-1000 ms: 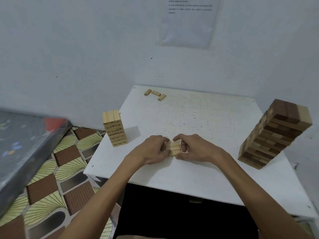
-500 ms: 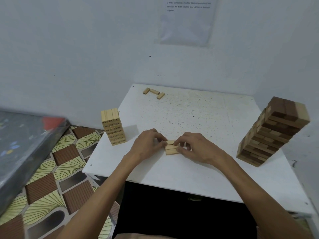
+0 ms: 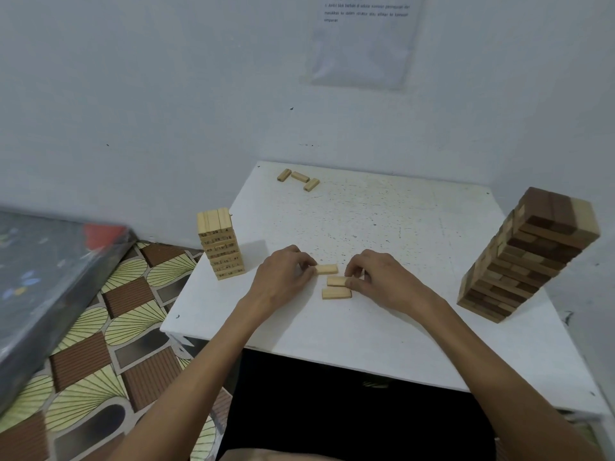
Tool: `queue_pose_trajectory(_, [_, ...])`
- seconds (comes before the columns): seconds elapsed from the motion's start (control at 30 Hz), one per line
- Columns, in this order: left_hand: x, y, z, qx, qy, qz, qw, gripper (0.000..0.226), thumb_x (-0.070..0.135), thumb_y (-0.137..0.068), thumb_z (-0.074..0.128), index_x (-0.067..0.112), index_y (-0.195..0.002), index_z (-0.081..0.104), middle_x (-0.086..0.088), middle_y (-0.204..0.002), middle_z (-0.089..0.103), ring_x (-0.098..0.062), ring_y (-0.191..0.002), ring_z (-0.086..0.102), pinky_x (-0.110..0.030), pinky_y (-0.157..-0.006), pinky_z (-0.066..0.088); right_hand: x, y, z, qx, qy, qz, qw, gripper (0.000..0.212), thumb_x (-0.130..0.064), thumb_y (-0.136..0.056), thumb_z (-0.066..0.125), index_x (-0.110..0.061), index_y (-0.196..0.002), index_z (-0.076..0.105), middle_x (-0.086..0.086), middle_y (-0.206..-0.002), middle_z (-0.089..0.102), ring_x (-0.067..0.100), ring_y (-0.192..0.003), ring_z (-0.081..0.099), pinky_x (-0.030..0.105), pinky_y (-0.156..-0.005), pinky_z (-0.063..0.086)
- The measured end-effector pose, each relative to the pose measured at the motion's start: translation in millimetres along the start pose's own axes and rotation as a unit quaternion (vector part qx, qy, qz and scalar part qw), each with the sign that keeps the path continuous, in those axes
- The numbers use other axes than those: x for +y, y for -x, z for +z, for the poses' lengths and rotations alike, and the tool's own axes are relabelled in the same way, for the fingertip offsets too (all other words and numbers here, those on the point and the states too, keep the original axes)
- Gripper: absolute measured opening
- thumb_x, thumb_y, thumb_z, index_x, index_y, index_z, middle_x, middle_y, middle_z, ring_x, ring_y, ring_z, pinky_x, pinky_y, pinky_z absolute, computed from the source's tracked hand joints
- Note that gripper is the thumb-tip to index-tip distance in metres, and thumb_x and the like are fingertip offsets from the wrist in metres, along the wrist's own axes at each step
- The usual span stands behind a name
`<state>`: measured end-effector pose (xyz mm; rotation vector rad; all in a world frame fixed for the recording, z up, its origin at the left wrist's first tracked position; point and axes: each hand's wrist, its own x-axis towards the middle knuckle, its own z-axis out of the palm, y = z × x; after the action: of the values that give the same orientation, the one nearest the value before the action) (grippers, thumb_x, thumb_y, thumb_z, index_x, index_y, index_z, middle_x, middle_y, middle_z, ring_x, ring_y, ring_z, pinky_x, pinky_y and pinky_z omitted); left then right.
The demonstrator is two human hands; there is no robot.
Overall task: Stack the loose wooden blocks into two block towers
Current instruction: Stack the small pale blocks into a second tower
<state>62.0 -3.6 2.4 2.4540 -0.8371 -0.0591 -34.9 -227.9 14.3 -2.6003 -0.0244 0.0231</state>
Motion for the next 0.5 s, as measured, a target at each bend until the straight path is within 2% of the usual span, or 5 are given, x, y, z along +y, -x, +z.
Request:
queue_pose_trajectory(0.07, [0,1,0,0.000,0.002,-0.002,1.000,0.020,0.033,-0.101,0.061,0.027,-0.112,0.076,0.010,-0.103,0.063,-0.012,-0.093,0.061,-0.034,-0.080,0.052,1,2,-2,0.000,-0.018,0.006,1.000,0.004,-0.031,-0.100,0.067,-0.028,-0.100,0.063,-0.014,-0.099,0.060,0.002,-0.086,0.056,0.017,-0.072,0.042])
queue_pose_trajectory(0.23, [0,4,1,0.002,0.004,0.001,1.000,0.020,0.035,-0.101,0.061,0.026,-0.111,0.076,0.010,-0.103,0.063,-0.013,-0.094,0.061,-0.034,-0.078,0.052,8,5,-4,0.002,-0.035,0.013,0.999,0.017,-0.017,-0.096,0.071,-0.027,-0.105,0.062,-0.011,-0.096,0.062,0.007,-0.083,0.058,0.024,-0.074,0.050])
queue_pose_trajectory(0.37, [2,9,3,-0.004,0.011,0.009,1.000,0.036,0.052,-0.095,0.061,0.029,-0.120,0.072,0.016,-0.108,0.061,-0.010,-0.104,0.059,-0.035,-0.085,0.052,11,11,-10,0.002,-0.001,0.004,1.000,0.014,-0.023,-0.093,0.071,-0.029,-0.102,0.062,-0.015,-0.099,0.060,0.007,-0.084,0.058,0.024,-0.074,0.048])
queue_pose_trajectory(0.5, [4,15,4,-0.034,-0.025,0.038,0.998,0.058,0.071,-0.086,0.060,0.034,-0.131,0.064,0.016,-0.125,0.052,-0.006,-0.116,0.048,-0.033,-0.087,0.046,11,15,-15,-0.028,0.018,-0.007,0.999,0.020,-0.035,-0.090,0.069,-0.032,-0.109,0.062,-0.017,-0.106,0.058,0.005,-0.089,0.058,0.021,-0.076,0.048])
